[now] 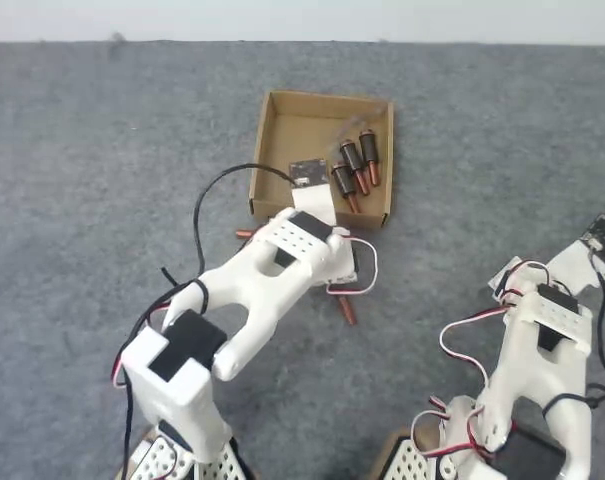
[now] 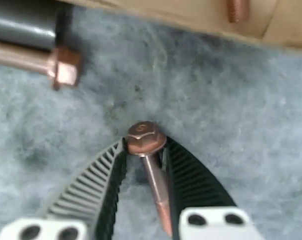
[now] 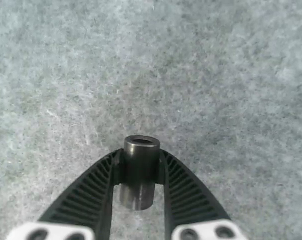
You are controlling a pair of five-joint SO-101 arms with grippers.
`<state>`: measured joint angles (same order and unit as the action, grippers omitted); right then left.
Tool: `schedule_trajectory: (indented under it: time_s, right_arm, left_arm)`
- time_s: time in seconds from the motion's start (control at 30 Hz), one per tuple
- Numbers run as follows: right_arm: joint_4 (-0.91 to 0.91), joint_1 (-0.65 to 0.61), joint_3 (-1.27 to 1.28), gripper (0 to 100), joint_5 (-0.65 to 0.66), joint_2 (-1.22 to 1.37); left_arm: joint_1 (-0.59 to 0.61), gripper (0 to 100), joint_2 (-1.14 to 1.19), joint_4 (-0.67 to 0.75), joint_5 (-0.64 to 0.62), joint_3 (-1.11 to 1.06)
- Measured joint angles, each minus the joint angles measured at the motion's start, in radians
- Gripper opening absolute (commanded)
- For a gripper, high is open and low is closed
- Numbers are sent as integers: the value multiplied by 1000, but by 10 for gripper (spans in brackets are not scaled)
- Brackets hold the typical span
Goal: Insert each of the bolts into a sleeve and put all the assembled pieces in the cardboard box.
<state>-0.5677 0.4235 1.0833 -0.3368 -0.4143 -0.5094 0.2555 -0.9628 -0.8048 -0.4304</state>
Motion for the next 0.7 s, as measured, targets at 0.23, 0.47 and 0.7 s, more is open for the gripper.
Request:
schedule_trajectory:
  time_s: [0.23, 0.47, 0.7]
  right_arm:
    - [0, 0, 0, 8, 0, 0]
    - [0, 0, 0, 8, 0, 0]
    - [0, 0, 0, 8, 0, 0]
  left_arm:
    - [-68, 109, 0, -34, 89, 0]
    - [-35, 156, -3, -38, 75, 0]
    - [-63, 164, -69, -38, 69, -71]
